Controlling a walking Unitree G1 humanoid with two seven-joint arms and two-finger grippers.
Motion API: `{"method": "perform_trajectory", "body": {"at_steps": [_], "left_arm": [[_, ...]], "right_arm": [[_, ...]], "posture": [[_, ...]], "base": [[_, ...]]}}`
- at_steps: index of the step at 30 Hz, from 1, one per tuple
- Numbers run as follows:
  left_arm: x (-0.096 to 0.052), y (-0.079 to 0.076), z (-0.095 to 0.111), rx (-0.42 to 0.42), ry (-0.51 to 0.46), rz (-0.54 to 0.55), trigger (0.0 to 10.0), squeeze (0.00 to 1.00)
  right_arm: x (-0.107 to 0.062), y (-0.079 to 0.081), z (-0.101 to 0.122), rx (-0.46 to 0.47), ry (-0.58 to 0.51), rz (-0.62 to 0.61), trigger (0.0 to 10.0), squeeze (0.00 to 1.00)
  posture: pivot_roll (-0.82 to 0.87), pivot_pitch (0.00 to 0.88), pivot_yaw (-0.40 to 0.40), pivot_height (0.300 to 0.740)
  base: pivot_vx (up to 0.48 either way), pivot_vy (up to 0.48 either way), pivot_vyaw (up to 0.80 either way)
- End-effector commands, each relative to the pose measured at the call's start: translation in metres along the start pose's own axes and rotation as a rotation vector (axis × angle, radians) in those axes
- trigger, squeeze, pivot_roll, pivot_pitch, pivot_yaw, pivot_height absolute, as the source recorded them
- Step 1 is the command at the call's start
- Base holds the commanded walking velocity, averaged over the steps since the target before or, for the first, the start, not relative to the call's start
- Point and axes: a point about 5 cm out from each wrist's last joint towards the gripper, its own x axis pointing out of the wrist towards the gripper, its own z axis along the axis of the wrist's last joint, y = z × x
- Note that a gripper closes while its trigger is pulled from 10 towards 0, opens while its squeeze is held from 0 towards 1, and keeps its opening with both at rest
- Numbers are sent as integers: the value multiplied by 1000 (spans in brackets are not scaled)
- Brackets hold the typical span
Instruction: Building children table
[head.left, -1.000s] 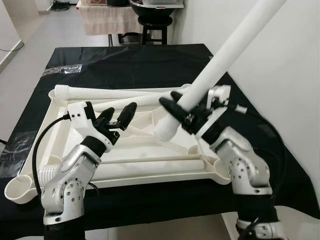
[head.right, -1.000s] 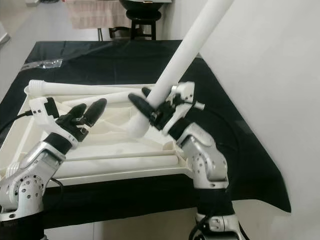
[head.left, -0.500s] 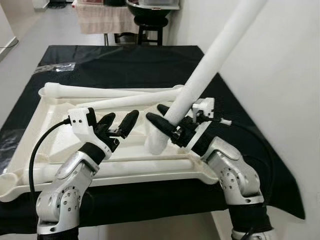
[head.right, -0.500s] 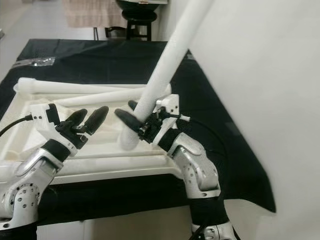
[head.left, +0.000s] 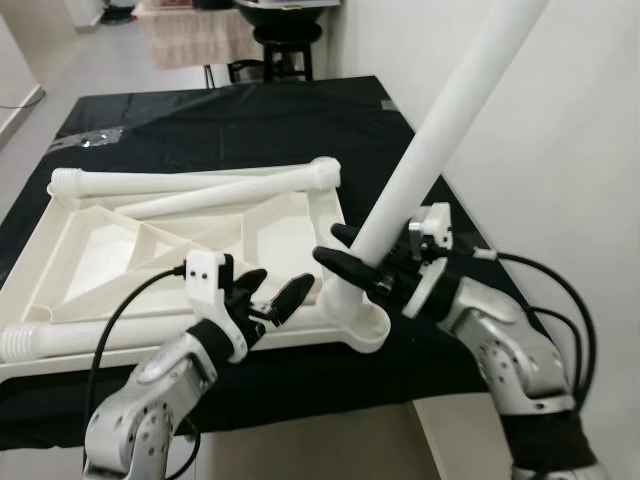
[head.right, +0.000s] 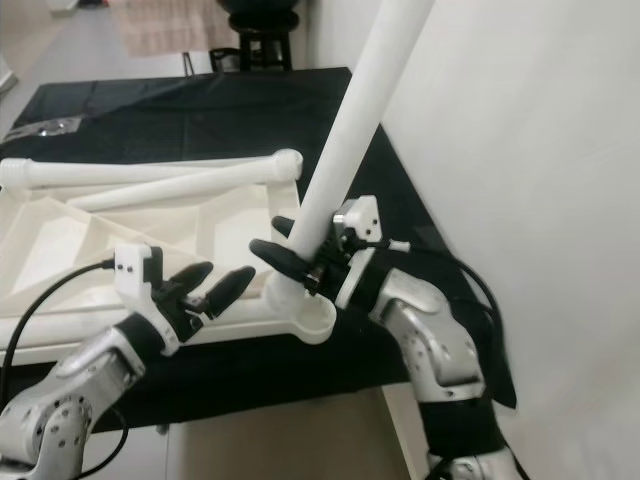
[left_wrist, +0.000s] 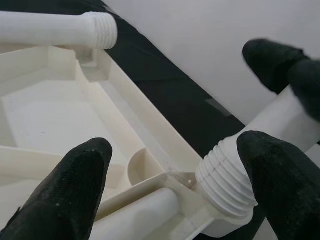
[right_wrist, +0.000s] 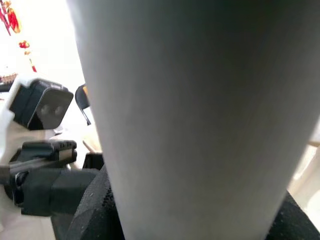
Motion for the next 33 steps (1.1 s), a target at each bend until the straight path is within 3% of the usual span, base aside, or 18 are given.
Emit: {"method": "perform_trajectory", "body": {"at_steps": [1, 21, 24, 28, 33], "left_arm": [[-5, 2, -6, -7, 37, 7, 10000, 0], [-18, -6, -10, 32, 100, -51, 10000, 0], [-33, -9, -9, 123, 174, -175, 10000, 0], [-40, -9, -7, 166, 201, -220, 10000, 0], [-63, -4, -7, 264, 329, -299, 10000, 0]], "right_arm": [[1, 7, 4, -18, -7, 65, 10000, 0], [1, 14, 2, -28, 3, 170, 10000, 0], [-5, 22, 6, -8, -12, 262, 10000, 0], [-7, 25, 6, -8, -5, 296, 10000, 0], [-16, 34, 4, -3, 49, 404, 10000, 0]], "posture": [[12, 176, -49, 740], [42, 208, -38, 740], [44, 217, -35, 740], [45, 221, -34, 740], [51, 235, -32, 740]], "base": [[0, 0, 0], [0, 0, 0], [0, 0, 0], [0, 0, 0], [0, 0, 0]]}}
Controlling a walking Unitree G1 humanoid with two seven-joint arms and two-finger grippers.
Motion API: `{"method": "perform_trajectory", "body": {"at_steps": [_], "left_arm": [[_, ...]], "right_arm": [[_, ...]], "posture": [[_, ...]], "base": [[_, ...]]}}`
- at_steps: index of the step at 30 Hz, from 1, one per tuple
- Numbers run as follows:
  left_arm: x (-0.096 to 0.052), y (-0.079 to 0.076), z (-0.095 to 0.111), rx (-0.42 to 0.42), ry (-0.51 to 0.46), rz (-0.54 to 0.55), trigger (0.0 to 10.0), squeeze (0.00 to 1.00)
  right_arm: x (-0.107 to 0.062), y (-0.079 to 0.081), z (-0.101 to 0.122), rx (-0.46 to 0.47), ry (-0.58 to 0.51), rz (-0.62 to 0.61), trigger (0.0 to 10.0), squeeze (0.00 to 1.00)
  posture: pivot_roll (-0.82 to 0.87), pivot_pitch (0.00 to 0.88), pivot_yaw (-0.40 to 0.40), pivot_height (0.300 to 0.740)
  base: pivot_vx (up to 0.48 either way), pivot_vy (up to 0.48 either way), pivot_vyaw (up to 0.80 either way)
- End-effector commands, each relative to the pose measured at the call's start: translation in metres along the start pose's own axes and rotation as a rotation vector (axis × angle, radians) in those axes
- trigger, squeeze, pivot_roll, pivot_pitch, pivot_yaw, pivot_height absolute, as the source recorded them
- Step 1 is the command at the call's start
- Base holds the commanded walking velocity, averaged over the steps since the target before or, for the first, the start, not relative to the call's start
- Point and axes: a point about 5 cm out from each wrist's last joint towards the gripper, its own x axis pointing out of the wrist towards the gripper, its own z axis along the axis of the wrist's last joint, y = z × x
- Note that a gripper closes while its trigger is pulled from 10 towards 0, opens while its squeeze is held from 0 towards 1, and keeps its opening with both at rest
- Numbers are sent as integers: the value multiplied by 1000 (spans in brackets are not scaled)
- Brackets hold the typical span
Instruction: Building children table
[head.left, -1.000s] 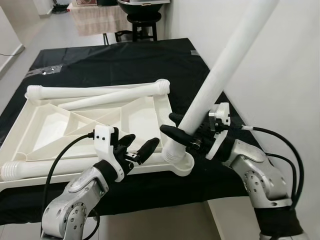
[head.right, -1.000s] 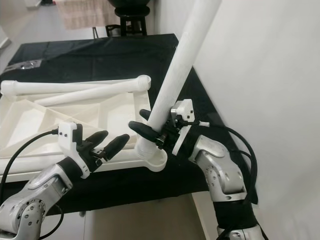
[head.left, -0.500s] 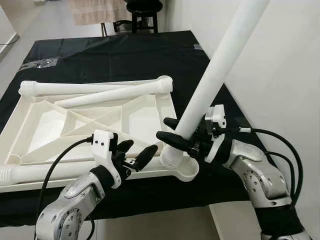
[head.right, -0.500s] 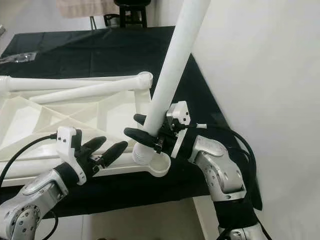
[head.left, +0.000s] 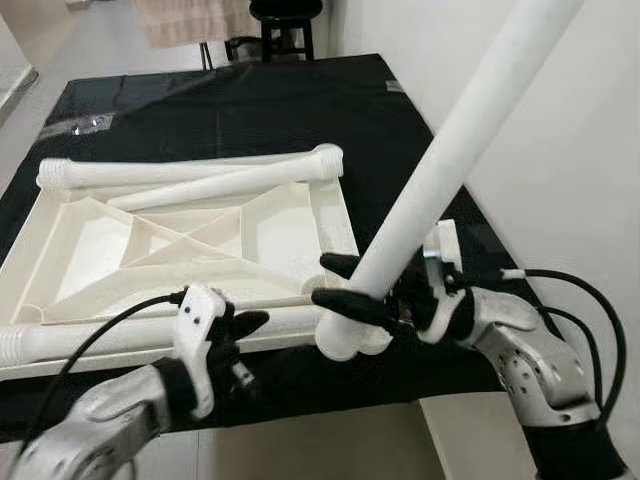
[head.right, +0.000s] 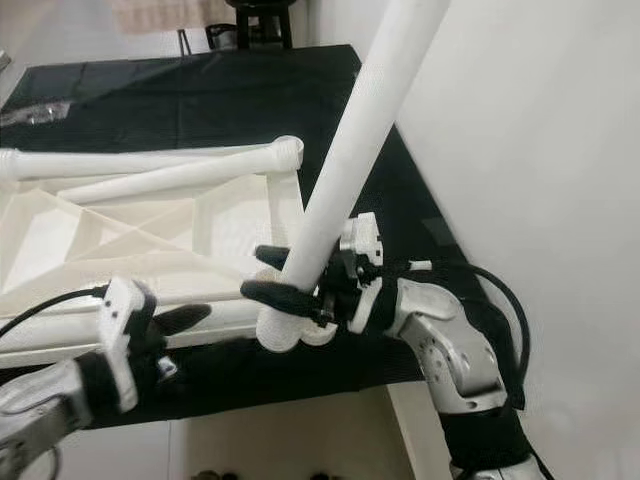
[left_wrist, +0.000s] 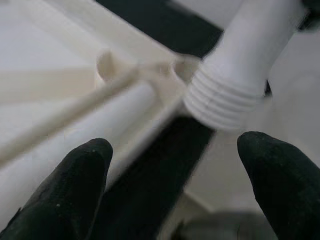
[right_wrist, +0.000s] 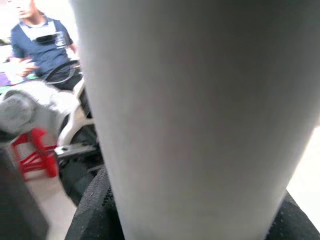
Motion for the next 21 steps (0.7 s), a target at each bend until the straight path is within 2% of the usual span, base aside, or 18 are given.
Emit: {"method": "perform_trajectory", "body": {"at_steps": [1, 3, 5, 14, 16, 17, 18, 21], "left_arm": [[-7, -2, -3, 32, 53, -20, 10000, 0], [-9, 1, -8, 68, 107, 9, 10000, 0], [-7, 0, -10, 86, 123, 11, 10000, 0], [0, -2, -12, 65, 93, 83, 10000, 0], [-2, 1, -12, 68, 67, 160, 10000, 0], [-2, 1, -12, 68, 67, 160, 10000, 0], [-5, 4, -13, 65, 42, 242, 10000, 0], [-6, 5, -13, 56, 32, 268, 10000, 0]], "right_arm": [[2, 8, 2, 2, 1, 65, 10000, 0], [1, 8, 2, 0, 7, 75, 10000, 0], [2, 5, 2, -10, 11, 70, 10000, 0], [0, -6, 3, -38, 29, 33, 10000, 0], [-5, -11, 6, -54, 42, 15, 10000, 0], [-5, -11, 6, -54, 42, 15, 10000, 0], [-11, -15, 8, -60, 53, 1, 10000, 0], [-14, -17, 8, -61, 57, -2, 10000, 0]], "posture": [[51, 235, -32, 740], [53, 239, -33, 740], [53, 242, -33, 740], [64, 254, -36, 740], [91, 267, -27, 740], [91, 267, -27, 740], [101, 279, -24, 740], [102, 284, -24, 740]], "base": [[0, 0, 0], [0, 0, 0], [0, 0, 0], [0, 0, 0], [0, 0, 0], [0, 0, 0], [0, 0, 0], [0, 0, 0]]}}
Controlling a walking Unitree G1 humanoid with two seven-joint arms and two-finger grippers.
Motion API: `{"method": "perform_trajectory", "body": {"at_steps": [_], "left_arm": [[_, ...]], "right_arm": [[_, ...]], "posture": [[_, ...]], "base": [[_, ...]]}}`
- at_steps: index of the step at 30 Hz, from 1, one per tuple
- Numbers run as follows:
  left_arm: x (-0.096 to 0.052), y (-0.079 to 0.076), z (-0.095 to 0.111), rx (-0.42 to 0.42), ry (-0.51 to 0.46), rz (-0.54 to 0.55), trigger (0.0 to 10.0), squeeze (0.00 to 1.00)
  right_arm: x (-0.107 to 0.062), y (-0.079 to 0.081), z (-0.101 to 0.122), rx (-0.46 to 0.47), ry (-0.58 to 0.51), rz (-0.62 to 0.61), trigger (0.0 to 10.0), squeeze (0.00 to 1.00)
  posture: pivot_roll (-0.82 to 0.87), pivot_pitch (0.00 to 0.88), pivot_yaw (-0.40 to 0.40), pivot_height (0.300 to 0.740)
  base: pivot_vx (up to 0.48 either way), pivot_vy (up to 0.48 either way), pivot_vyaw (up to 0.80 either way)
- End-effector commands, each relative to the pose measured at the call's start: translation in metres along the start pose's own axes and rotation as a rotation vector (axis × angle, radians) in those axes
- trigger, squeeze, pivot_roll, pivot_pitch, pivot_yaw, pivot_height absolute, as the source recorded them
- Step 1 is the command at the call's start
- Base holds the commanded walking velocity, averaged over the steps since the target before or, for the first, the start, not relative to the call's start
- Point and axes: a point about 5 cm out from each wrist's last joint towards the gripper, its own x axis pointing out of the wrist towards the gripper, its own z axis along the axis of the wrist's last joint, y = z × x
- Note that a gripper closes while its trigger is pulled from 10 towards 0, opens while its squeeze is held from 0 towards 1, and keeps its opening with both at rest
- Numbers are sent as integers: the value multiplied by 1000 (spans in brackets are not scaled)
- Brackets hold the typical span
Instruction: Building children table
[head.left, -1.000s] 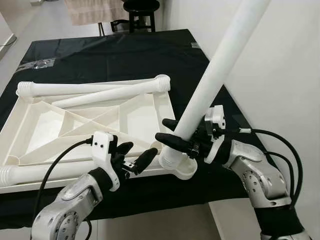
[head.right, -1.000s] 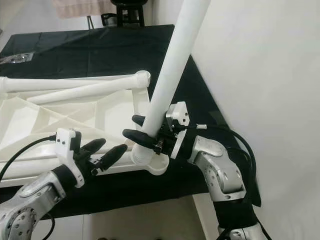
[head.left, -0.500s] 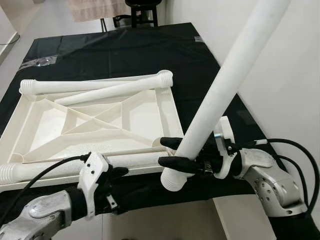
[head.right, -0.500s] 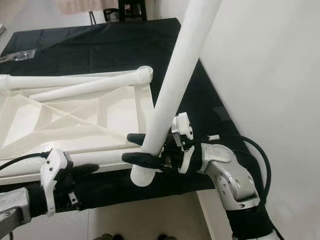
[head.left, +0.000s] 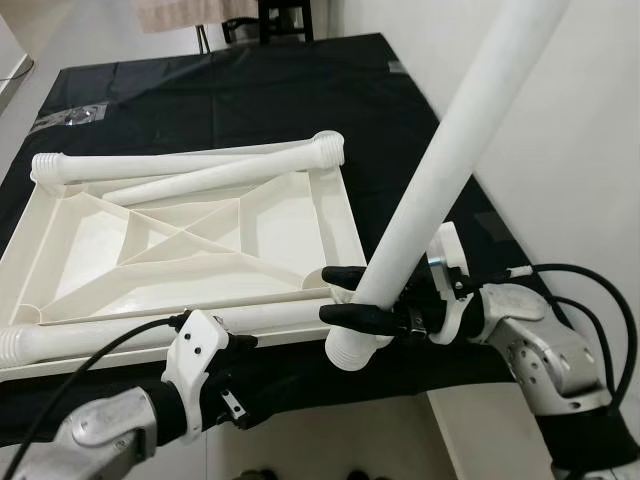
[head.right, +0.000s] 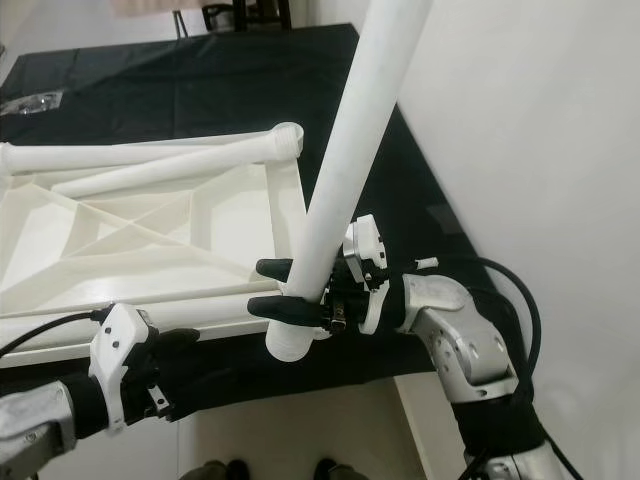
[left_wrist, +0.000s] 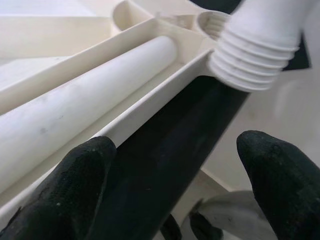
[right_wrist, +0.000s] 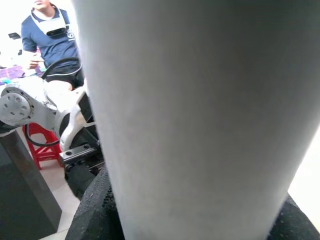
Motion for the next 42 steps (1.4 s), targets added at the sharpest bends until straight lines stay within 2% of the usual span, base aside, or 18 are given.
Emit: {"method": "perform_trajectory", "body": {"at_steps": [1, 2, 5, 11, 13, 14, 15, 20, 25, 31, 35, 38, 42], "left_arm": [[-7, 5, -3, -3, 0, 80, 10000, 0], [-7, 5, -3, -3, 0, 80, 10000, 0], [-17, -11, -10, -21, 21, 72, 10000, 0], [-17, -15, -9, 13, 26, 58, 10000, 0], [-15, -17, -4, 89, 25, 44, 10000, 0], [-15, -17, -4, 89, 25, 44, 10000, 0], [-14, -16, -2, 131, 30, 39, 10000, 0], [-14, -16, -1, 156, 34, 39, 10000, 0], [-16, -23, -3, 155, 42, -14, 10000, 0], [-18, -20, -4, 160, 47, 2, 10000, 0], [-18, -9, -2, 178, 36, 56, 10000, 0], [-17, -2, -2, 170, 28, 87, 10000, 0], [-14, -1, -4, 154, 25, 86, 10000, 0]], "right_arm": [[-10, -2, 1, -15, 18, -20, 10000, 0], [-10, -2, 1, -15, 18, -20, 10000, 0], [-20, -2, 4, -2, 23, 8, 10000, 0], [-19, -5, 5, -19, 9, -11, 10000, 0], [-17, -11, 12, -38, -53, -52, 10000, 0], [-17, -11, 12, -38, -53, -52, 10000, 0], [-17, -15, 17, -46, -93, -75, 10000, 0], [-18, -18, 20, -51, -117, -87, 10000, 0], [-25, -26, 25, -66, -139, -108, 10000, 0], [-29, -32, 29, -82, -157, -160, 10000, 0], [-18, -34, 31, -88, -191, -173, 10000, 0], [-9, -31, 41, -84, -255, -122, 10000, 0], [-9, -30, 52, -95, -284, -64, 10000, 0]], "posture": [[108, 293, -22, 740], [108, 293, -22, 740], [110, 308, -6, 740], [113, 307, 1, 740], [117, 300, 4, 740], [117, 300, 4, 740], [117, 297, 4, 740], [118, 296, 3, 740], [121, 294, 3, 740], [120, 298, 3, 740], [110, 303, -5, 740], [103, 302, -6, 740], [99, 305, -9, 740]], "base": [[0, 0, 0], [0, 0, 0], [0, 0, 0], [0, 0, 0], [0, 0, 0], [0, 0, 0], [0, 0, 0], [0, 0, 0], [0, 0, 0], [0, 0, 0], [0, 0, 0], [0, 0, 0], [0, 0, 0]]}}
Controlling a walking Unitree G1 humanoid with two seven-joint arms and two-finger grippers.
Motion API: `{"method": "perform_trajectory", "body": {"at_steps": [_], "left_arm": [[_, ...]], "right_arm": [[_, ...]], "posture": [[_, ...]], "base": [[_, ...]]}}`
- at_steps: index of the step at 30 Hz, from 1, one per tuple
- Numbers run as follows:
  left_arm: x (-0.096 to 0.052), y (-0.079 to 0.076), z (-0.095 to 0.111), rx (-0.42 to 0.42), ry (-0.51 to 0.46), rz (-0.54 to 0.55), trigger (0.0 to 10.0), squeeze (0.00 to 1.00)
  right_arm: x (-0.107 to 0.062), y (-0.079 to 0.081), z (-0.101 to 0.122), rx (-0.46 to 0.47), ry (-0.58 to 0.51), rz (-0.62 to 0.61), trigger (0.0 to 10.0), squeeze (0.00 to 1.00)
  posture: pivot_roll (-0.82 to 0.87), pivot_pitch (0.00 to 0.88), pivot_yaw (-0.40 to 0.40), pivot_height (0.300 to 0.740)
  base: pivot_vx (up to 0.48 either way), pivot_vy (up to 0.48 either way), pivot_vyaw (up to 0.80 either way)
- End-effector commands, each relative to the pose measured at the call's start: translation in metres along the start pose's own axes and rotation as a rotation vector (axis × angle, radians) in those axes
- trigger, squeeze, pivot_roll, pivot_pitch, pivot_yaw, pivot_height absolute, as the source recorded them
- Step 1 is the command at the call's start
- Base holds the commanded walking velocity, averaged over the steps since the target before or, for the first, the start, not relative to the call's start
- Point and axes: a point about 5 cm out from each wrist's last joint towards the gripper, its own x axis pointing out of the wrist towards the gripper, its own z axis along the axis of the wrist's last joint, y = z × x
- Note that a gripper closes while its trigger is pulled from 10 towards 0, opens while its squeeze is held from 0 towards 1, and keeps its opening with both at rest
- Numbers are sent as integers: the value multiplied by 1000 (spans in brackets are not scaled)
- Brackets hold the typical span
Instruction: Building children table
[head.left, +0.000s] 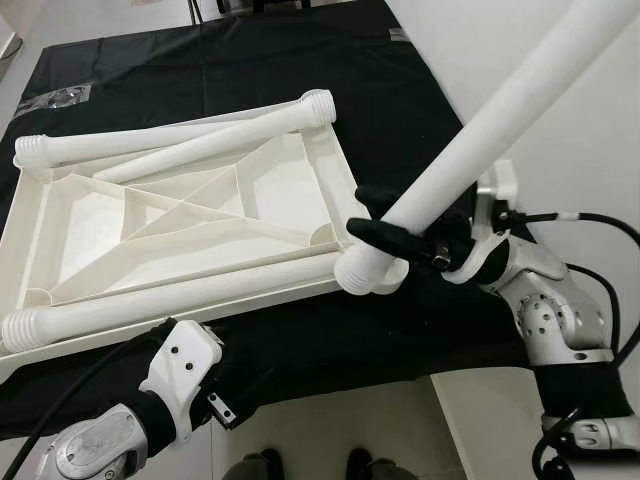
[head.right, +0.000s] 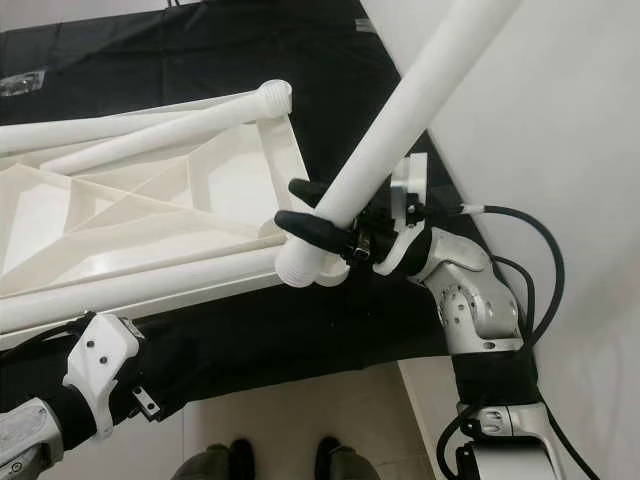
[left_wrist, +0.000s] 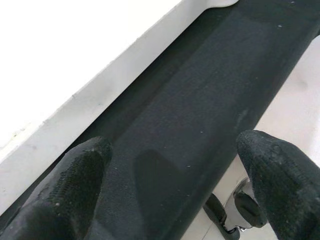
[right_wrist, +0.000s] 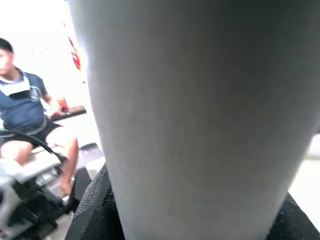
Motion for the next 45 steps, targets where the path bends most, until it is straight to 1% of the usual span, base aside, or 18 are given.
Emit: {"method": "perform_trajectory", "body": {"at_steps": [1, 2, 7, 13, 17, 18, 22, 27, 29, 31, 33, 36, 39, 40, 41, 42, 44, 45], "left_arm": [[0, 0, -6, -24, 16, 4, 10000, 0], [0, 0, -6, -24, 16, 4, 10000, 0], [3, -4, -10, -52, 14, -9, 10000, 0], [2, -8, -6, -65, 4, -36, 10000, 0], [-3, -7, -4, -49, 14, -50, 10000, 0], [-8, -6, -2, -33, 27, -64, 10000, 0], [-15, -4, 2, -9, 39, -72, 10000, 0], [-18, -2, 8, 7, 37, -74, 10000, 0], [-19, -2, 10, 9, 36, -75, 10000, 0], [-22, -2, 12, 20, 43, -79, 10000, 0], [-23, -2, 12, 23, 47, -81, 10000, 0], [-25, -1, 13, 27, 49, -83, 10000, 0], [-25, -1, 14, 28, 50, -83, 10000, 0], [-25, -3, 15, 29, 49, -85, 10000, 0], [-25, -3, 15, 29, 49, -85, 10000, 0], [-25, -4, 15, 28, 48, -86, 10000, 0], [-25, -4, 15, 28, 48, -86, 10000, 0], [-25, -5, 15, 25, 49, -88, 10000, 0]], "right_arm": [[3, 4, 9, -22, -17, 61, 10000, 0], [3, 4, 9, -22, -17, 61, 10000, 0], [-1, 0, 4, -63, 93, 80, 10000, 0], [-5, -7, 0, -87, 188, 101, 10000, 0], [-6, -13, 5, -85, 194, 108, 10000, 0], [-5, -19, 7, -94, 199, 109, 10000, 0], [-3, -24, 10, -102, 204, 117, 10000, 0], [-4, -28, 13, -102, 213, 130, 10000, 0], [-5, -29, 14, -94, 226, 149, 10000, 0], [-9, -27, 17, -71, 274, 222, 10000, 0], [-10, -27, 18, -64, 294, 251, 10000, 0], [-9, -27, 21, -78, 346, 300, 10000, 0], [-8, -28, 23, -88, 362, 316, 10000, 0], [-3, -27, 23, -108, 412, 362, 10000, 0], [-3, -27, 23, -108, 412, 362, 10000, 0], [0, -24, 23, -119, 449, 395, 10000, 0], [0, -24, 23, -119, 449, 395, 10000, 0], [6, -19, 23, -127, 496, 456, 10000, 0]], "posture": [[96, 306, -11, 740], [96, 306, -11, 740], [90, 319, -10, 740], [102, 354, 11, 740], [114, 379, 27, 740], [122, 394, 34, 740], [140, 429, 47, 740], [154, 449, 54, 740], [158, 457, 58, 740], [163, 466, 61, 740], [163, 466, 61, 740], [164, 469, 60, 740], [164, 472, 60, 740], [164, 474, 57, 740], [164, 474, 57, 740], [162, 477, 53, 740], [162, 477, 53, 740], [158, 477, 47, 740]], "base": [[0, 0, 0], [0, 0, 0], [0, 0, 0], [0, 0, 0], [0, 0, 0], [0, 0, 0], [0, 0, 0], [0, 0, 0], [0, 0, 0], [0, 0, 0], [0, 0, 0], [0, 0, 0], [0, 0, 0], [0, 0, 0], [0, 0, 0], [0, 0, 0], [0, 0, 0], [0, 0, 0]]}}
